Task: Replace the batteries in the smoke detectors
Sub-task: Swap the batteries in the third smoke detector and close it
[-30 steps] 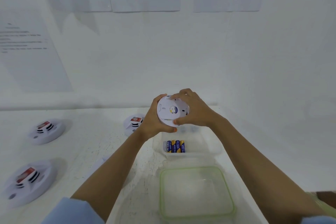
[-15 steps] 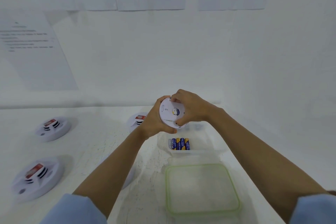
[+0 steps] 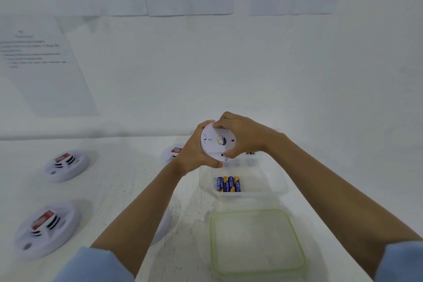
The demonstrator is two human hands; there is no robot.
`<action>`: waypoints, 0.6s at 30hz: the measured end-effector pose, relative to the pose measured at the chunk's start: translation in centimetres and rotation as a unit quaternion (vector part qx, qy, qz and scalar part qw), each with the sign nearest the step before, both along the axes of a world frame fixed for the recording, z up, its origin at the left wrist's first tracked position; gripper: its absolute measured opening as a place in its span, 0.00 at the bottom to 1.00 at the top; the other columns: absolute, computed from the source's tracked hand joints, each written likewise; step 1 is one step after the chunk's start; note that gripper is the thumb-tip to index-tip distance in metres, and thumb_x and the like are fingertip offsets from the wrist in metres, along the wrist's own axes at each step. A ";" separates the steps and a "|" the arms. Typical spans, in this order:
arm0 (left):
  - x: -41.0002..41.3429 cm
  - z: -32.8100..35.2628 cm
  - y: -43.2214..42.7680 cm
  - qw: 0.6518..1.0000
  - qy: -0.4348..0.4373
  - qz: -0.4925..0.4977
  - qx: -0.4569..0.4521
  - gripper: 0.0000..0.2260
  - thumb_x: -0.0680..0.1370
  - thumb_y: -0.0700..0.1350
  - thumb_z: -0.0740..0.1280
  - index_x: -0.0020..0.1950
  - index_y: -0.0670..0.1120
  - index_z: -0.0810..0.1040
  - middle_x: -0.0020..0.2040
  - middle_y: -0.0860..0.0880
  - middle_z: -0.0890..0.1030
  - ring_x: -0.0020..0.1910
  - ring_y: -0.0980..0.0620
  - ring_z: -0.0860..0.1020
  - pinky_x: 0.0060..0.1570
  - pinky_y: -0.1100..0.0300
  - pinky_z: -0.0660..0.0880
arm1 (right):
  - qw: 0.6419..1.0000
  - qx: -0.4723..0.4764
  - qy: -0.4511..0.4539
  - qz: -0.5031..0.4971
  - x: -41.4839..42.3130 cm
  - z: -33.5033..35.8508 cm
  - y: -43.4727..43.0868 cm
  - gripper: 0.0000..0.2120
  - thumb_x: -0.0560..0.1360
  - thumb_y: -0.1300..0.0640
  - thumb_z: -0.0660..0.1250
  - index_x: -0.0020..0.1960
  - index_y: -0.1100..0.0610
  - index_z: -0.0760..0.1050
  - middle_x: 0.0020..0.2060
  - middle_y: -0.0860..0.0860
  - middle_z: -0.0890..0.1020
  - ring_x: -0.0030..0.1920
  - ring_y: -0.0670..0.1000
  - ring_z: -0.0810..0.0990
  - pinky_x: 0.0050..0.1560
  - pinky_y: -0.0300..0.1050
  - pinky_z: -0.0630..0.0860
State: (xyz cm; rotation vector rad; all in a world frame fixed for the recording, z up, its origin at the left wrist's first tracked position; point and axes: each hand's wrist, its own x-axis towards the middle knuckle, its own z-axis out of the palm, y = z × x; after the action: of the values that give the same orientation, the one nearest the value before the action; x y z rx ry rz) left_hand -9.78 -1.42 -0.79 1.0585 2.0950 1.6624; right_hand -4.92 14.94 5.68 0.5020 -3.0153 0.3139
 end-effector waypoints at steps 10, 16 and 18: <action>0.1 -0.2 0.1 1.000 0.004 0.003 -0.018 0.42 0.59 0.30 0.76 0.68 0.45 0.59 0.60 0.52 0.70 0.54 0.68 0.73 0.47 0.76 0.71 | 0.999 0.038 0.019 0.014 0.2 -0.8 -0.4 0.33 0.61 0.53 0.76 0.62 0.60 0.67 0.54 0.53 0.71 0.50 0.50 0.68 0.48 0.38 0.67; -0.2 -0.6 -0.3 0.999 0.023 0.032 -0.016 0.43 0.61 0.26 0.75 0.71 0.41 0.58 0.62 0.49 0.69 0.56 0.62 0.72 0.48 0.77 0.71 | 1.000 -0.015 0.016 0.003 0.3 -0.8 0.2 0.34 0.62 0.55 0.76 0.64 0.59 0.67 0.56 0.52 0.70 0.52 0.48 0.68 0.50 0.36 0.67; 0.0 -0.6 -0.3 0.999 0.021 0.036 -0.005 0.44 0.60 0.27 0.76 0.70 0.42 0.58 0.61 0.52 0.69 0.55 0.64 0.72 0.47 0.78 0.71 | 0.999 -0.039 0.016 -0.004 0.5 -0.7 0.4 0.34 0.62 0.55 0.75 0.65 0.58 0.67 0.56 0.50 0.69 0.52 0.46 0.66 0.48 0.33 0.64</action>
State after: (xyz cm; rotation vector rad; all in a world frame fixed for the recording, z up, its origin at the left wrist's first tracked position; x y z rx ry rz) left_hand -9.79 -1.73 -1.39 1.0350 2.1907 1.6752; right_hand -4.47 15.36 4.97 0.4834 -2.9596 0.4171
